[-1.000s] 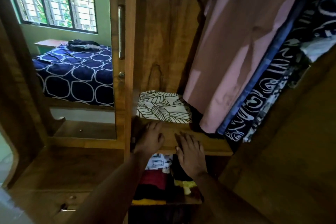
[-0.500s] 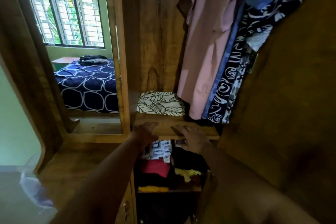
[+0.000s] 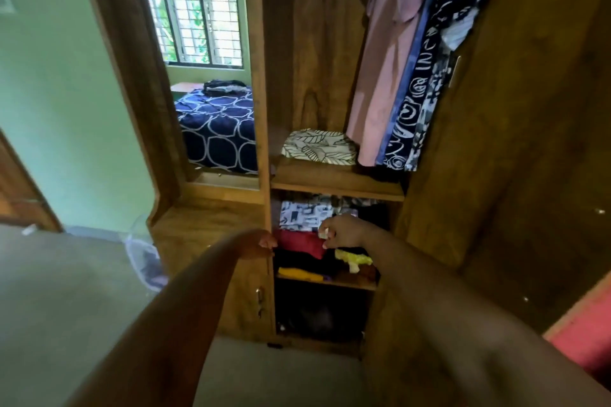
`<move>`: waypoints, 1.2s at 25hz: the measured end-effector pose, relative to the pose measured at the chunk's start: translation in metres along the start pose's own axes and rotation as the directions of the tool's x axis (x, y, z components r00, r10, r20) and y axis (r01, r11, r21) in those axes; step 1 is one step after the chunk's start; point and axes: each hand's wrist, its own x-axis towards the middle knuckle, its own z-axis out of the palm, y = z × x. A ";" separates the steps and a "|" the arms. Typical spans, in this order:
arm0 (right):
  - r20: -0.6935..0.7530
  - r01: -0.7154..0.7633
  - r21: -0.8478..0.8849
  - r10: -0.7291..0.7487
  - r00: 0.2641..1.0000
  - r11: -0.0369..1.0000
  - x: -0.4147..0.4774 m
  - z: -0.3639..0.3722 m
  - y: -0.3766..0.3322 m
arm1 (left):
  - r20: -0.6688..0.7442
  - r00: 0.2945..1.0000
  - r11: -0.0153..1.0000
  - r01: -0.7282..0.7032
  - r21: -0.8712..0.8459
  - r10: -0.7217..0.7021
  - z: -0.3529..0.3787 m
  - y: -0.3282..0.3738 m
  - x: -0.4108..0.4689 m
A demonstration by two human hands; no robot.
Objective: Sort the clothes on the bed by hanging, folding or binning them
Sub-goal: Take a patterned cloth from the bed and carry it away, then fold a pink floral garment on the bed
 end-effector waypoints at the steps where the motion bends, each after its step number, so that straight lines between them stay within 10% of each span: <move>1: 0.028 0.040 -0.013 -0.040 0.999 0.999 -0.003 0.007 -0.014 | -0.012 1.000 1.000 -0.004 0.016 0.004 0.002 -0.002 -0.022; 12: 0.219 0.444 -0.241 -0.397 0.891 0.863 0.019 0.067 -0.215 | -0.123 0.924 0.932 0.359 -0.048 -0.362 -0.001 -0.077 -0.252; 30: 0.377 0.864 -0.215 -0.778 0.503 0.454 0.083 0.176 -0.734 | -0.208 0.460 0.505 0.776 -0.378 -0.863 -0.006 -0.367 -0.654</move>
